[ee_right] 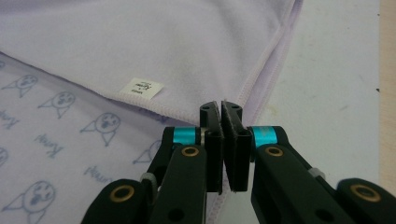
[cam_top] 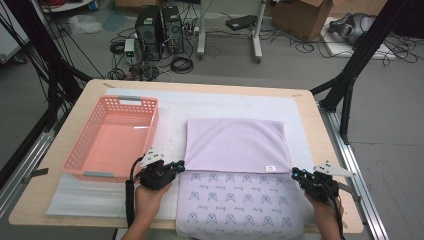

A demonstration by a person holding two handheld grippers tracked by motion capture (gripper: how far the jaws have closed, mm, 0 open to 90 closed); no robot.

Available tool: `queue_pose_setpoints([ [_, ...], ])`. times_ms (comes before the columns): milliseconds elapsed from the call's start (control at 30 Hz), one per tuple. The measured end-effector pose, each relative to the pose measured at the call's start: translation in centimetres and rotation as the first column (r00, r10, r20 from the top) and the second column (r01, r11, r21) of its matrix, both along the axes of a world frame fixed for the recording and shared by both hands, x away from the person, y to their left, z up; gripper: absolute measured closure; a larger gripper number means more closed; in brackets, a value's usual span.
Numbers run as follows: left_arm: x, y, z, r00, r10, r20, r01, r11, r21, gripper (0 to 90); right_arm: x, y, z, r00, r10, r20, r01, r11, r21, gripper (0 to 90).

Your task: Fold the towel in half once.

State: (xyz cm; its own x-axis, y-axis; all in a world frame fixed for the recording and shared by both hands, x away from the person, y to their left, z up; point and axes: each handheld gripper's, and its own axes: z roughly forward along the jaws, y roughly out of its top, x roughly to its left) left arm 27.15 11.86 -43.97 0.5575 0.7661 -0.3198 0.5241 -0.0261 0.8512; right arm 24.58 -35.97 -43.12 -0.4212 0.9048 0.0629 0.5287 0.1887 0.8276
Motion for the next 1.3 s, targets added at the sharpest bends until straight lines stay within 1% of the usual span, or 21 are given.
queue_pose_setpoints([
  [67,-0.4,0.0,0.1,1.0,-0.007,0.002,0.007,1.0,0.0,87.8,-0.5,-0.1,0.2,1.0,-0.001,0.007,0.001,1.0,0.003,87.4],
  [200,-1.8,0.1,0.0,0.9999,-0.014,0.004,0.014,0.9999,-0.001,87.8,-1.7,-0.3,0.3,1.0,-0.002,0.002,0.002,1.0,0.012,87.4],
  [233,-2.2,0.0,-0.1,0.9999,-0.012,0.003,0.012,0.9999,-0.008,87.8,-2.0,-0.4,0.3,1.0,0.0,0.002,0.0,1.0,0.01,87.4],
  [400,-4.4,-0.1,-0.1,0.9999,-0.011,0.004,0.011,0.9999,-0.008,87.9,-4.0,-0.6,0.2,1.0,0.003,-0.002,-0.003,1.0,0.004,87.4],
  [467,-5.4,-0.1,-0.1,1.0,-0.007,0.003,0.007,0.9999,-0.016,87.8,-4.9,-0.7,0.1,1.0,0.007,-0.005,-0.007,1.0,0.002,87.4],
  [533,-6.5,0.0,-0.1,1.0,-0.007,0.002,0.007,0.9999,-0.011,87.8,-5.9,-0.7,0.1,0.9999,0.009,-0.006,-0.009,1.0,0.003,87.4],
  [700,-9.6,0.4,-0.3,1.0,-0.002,0.002,0.002,1.0,-0.001,87.8,-8.4,-0.6,0.1,0.9997,0.024,-0.009,-0.024,1.0,-0.001,87.4],
  [800,-11.4,0.5,-0.3,1.0,-0.001,0.004,0.001,1.0,-0.009,87.8,-9.9,-0.6,0.2,0.9995,0.032,-0.001,-0.032,0.999,-0.001,87.4],
  [933,-13.6,0.4,-0.3,0.9999,-0.015,0.004,0.015,0.9999,0.001,87.8,-12.0,-0.4,0.2,0.999,0.044,-0.01,-0.045,0.999,-0.013,87.4],
  [1000,-14.6,0.4,-0.3,0.9998,-0.02,0.004,0.02,0.9998,-0.001,87.8,-13.1,-0.4,0.1,0.9988,0.047,-0.015,-0.047,0.999,-0.012,87.4],
  [1133,-16.2,0.8,-0.2,0.9995,-0.028,0.011,0.028,0.9996,-0.005,87.8,-15.3,-0.5,0.4,0.9981,0.061,-0.006,-0.061,0.998,-0.012,87.5],
  [1200,-17.0,1.0,-0.2,0.9994,-0.034,0.007,0.034,0.9994,-0.003,87.8,-16.4,-0.5,0.5,0.9978,0.067,0.001,-0.067,0.998,-0.008,87.5],
  [1300,-18.0,1.2,-0.3,0.999,-0.045,0.002,0.045,0.999,0.004,87.8,-17.8,-0.5,0.6,0.9968,0.08,-0.006,-0.08,0.997,0.0,87.5],
])
